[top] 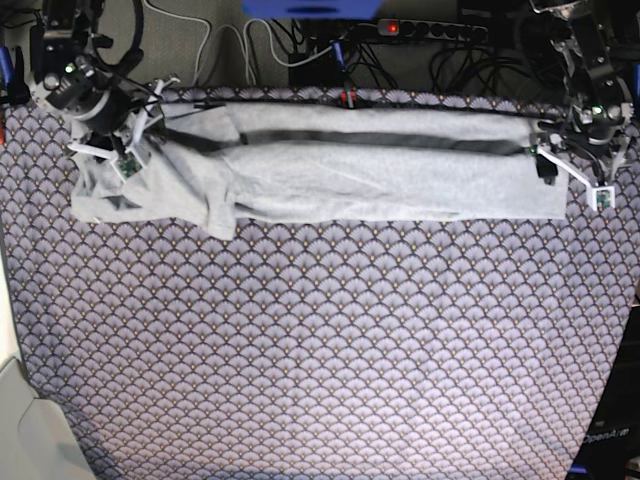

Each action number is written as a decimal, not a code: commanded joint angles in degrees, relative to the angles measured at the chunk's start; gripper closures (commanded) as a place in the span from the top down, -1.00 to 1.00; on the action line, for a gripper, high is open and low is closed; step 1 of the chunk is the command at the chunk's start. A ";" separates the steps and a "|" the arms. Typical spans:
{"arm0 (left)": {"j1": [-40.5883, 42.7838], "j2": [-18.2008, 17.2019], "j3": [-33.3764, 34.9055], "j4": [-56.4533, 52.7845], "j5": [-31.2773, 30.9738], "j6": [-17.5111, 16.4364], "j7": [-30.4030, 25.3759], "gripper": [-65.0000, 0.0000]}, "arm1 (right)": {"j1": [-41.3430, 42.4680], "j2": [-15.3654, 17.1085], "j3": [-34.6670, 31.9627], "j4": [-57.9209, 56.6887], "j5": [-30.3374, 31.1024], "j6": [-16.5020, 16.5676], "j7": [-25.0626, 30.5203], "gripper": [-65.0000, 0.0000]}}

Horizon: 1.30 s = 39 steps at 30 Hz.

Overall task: Fold the T-shirt properly
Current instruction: 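Fold the sleeve flap with the right gripper onto the folded shirt, then hold the shirt ends with both grippers and pull them apart to straighten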

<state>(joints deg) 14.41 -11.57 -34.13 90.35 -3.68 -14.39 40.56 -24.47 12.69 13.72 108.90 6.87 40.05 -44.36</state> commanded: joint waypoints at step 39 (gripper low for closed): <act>-0.39 -2.45 -2.05 1.04 -4.89 0.19 -0.69 0.63 | 5.70 -5.44 8.66 4.28 9.87 -0.05 -2.45 0.00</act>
<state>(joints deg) 14.39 -13.26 -35.90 90.50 -8.43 -14.39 40.95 -19.16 6.61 21.98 112.14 15.94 40.05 -47.99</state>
